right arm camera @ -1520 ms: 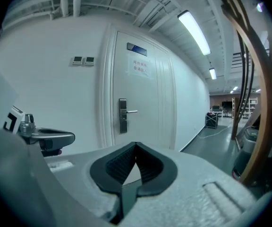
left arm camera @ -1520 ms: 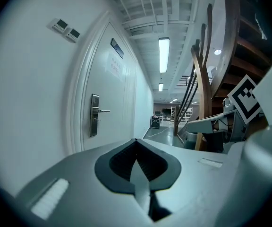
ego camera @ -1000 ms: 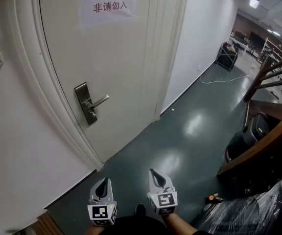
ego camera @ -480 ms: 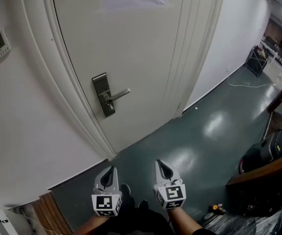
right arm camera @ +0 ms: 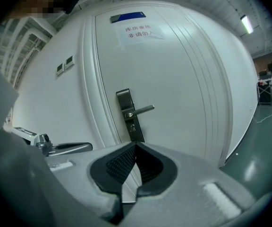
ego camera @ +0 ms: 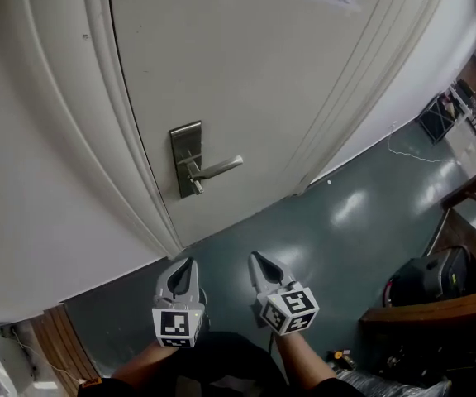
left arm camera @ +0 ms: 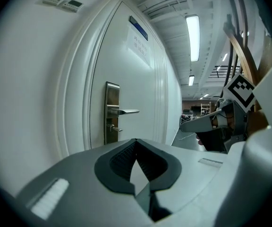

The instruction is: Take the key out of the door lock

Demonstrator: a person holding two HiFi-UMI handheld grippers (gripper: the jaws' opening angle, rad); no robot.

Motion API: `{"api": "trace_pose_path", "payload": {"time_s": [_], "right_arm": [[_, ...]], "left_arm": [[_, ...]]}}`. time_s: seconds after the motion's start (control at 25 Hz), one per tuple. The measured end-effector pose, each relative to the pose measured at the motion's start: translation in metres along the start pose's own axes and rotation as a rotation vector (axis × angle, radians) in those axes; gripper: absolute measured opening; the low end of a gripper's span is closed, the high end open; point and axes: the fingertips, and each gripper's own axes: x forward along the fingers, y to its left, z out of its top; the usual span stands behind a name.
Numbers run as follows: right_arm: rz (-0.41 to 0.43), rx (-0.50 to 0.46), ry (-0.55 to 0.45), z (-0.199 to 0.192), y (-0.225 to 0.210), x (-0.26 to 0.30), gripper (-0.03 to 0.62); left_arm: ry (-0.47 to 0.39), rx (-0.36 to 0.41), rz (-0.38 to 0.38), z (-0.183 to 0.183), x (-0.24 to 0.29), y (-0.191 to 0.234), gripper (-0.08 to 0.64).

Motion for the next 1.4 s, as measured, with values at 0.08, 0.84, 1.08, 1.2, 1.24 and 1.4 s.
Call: {"api": "trace_pose_path", "payload": {"time_s": [0.08,0.84,1.08,1.2,1.24,1.4], "right_arm": [[0.033,0.038,0.02,0.006,0.002,0.028,-0.008],[0.287,0.525,0.133,0.017,0.022,0.176,0.069],[0.382,0.684,0.158,0.011,0.022,0.201,0.086],[0.432,0.718,0.16,0.012,0.024,0.212,0.091],[0.449,0.732,0.16,0.012,0.025,0.215,0.092],[0.494,0.793,0.162,0.014,0.029,0.227,0.091]], "left_arm": [[-0.001,0.002,0.004,0.004,0.015,0.017,0.017],[0.025,0.015,0.063,-0.001,0.065,0.109,0.037],[0.024,0.009,0.101,-0.003,0.063,0.114,0.054],[0.031,0.015,0.123,-0.005,0.06,0.116,0.054],[0.033,0.015,0.132,-0.006,0.059,0.117,0.054],[0.043,0.006,0.164,-0.009,0.058,0.121,0.054]]}}
